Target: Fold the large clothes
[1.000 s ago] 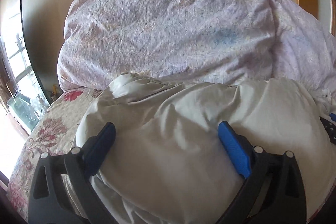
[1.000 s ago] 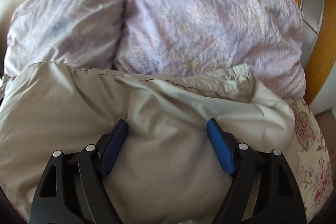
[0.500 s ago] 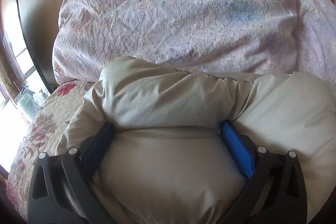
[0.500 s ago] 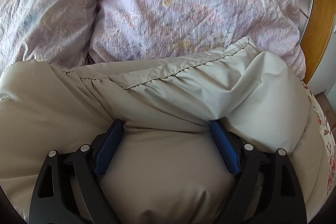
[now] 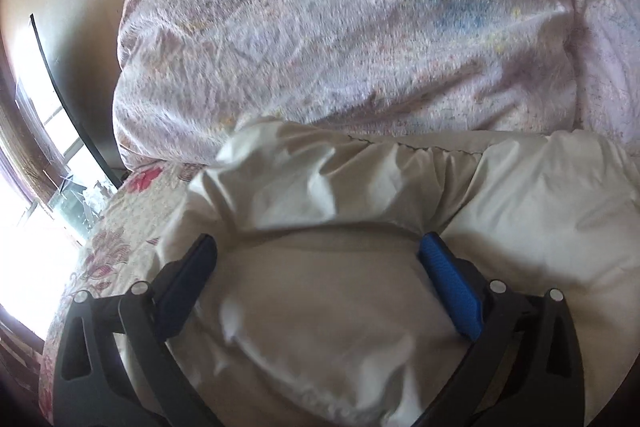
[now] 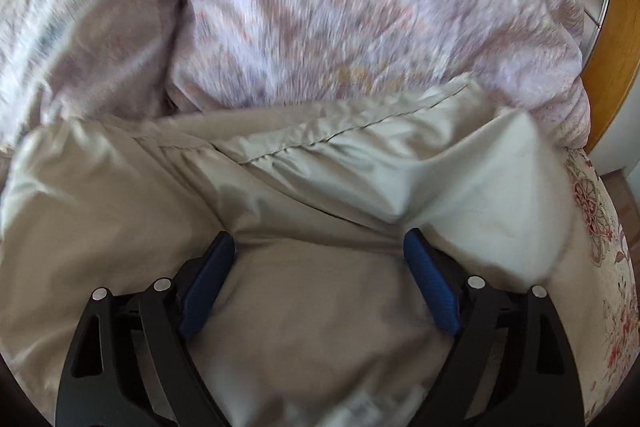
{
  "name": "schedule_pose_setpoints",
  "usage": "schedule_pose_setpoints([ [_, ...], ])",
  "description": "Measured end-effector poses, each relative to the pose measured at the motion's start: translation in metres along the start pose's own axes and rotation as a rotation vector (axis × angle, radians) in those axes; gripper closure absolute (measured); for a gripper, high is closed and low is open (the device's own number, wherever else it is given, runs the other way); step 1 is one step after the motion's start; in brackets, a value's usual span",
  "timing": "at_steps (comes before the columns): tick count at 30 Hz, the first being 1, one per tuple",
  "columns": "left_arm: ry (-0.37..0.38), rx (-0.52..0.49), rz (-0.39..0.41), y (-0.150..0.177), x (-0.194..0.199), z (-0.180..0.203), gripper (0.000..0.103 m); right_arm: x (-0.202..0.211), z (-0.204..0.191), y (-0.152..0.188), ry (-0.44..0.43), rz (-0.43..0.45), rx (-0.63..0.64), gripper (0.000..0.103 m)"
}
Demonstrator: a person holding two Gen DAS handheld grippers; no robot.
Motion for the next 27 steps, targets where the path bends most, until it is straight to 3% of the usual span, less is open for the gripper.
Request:
schedule_pose_setpoints([
  [2,0.001,0.041,0.069,-0.011,0.015,-0.019,0.002,0.021,0.012,-0.015,0.030,0.078,0.027,0.015],
  [4,0.002,0.091,0.097,-0.023,0.018,-0.034,0.002,0.021,0.028,-0.026,0.059,0.072,0.018,0.015],
  [8,-0.052,0.102,0.050,-0.038,-0.009,-0.042,0.002,0.007,0.055,-0.027,0.114,0.040,-0.017,0.015],
  [12,-0.101,0.085,-0.015,-0.030,-0.041,-0.043,0.002,-0.014,0.078,-0.013,0.104,-0.002,-0.078,0.015],
  [19,-0.002,0.121,-0.081,-0.018,-0.064,-0.041,0.002,-0.031,0.084,0.000,0.114,-0.024,-0.096,0.013],
  [27,0.045,0.123,-0.130,-0.013,-0.079,-0.031,0.002,-0.043,0.089,0.003,0.112,-0.051,-0.116,0.009],
])
Point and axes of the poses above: each gripper's, at about its wrist camera, not at the fingertips, and x roughly against the way its jaws point, z to its right, y to its underside, the point moved 6 cm from there along -x, roughly the way its jaws point, and after that the axes turned 14 degrees about -y, right-handed, at the moved point
